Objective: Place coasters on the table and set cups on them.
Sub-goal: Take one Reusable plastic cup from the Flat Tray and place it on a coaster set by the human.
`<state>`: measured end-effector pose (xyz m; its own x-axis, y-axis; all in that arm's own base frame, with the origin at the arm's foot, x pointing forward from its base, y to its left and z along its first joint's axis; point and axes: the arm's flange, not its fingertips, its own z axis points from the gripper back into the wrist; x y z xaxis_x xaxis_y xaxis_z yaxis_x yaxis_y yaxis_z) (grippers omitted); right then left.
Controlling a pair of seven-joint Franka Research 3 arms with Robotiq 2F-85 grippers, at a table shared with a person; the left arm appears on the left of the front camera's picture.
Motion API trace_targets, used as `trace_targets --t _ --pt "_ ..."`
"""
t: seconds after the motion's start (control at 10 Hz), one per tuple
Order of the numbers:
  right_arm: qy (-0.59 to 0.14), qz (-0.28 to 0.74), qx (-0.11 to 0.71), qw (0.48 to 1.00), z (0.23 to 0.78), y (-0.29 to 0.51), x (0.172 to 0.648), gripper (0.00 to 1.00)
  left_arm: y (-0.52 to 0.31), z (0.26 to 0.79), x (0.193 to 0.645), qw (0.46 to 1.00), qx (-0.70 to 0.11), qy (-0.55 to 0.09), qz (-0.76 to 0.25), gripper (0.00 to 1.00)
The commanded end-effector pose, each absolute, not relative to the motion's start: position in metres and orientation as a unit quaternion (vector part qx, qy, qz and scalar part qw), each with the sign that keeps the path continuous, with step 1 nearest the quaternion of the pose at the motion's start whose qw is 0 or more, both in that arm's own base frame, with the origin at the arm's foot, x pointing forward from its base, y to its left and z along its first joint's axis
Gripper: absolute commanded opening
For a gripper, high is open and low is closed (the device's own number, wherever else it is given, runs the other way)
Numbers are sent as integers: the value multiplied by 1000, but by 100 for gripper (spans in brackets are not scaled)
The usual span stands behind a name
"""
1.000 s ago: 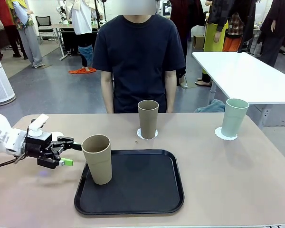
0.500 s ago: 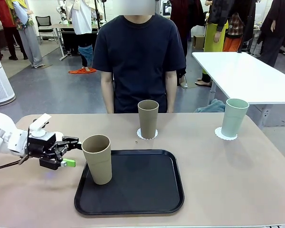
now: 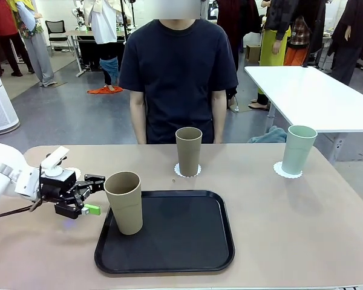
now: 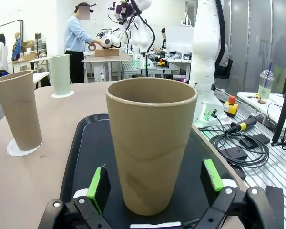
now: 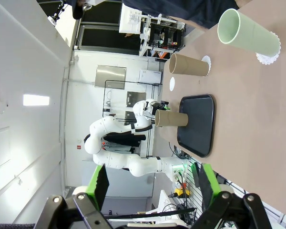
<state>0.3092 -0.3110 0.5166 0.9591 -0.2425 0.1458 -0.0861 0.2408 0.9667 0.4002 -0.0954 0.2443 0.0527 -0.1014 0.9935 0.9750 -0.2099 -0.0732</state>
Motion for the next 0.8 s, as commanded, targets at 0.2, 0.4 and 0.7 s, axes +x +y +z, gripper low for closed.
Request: trace_targets --t 0.2,0.4,0.7 --pt "-133 -57 620 771 519 -309 309 100 -106 235 409 461 -541 -424 -562 100" --pt "-133 -57 620 771 519 -309 309 100 -110 231 413 462 -549 -416 -559 100" --pt "-133 -57 620 771 519 -309 309 100 -118 227 414 457 -559 -403 -563 100"
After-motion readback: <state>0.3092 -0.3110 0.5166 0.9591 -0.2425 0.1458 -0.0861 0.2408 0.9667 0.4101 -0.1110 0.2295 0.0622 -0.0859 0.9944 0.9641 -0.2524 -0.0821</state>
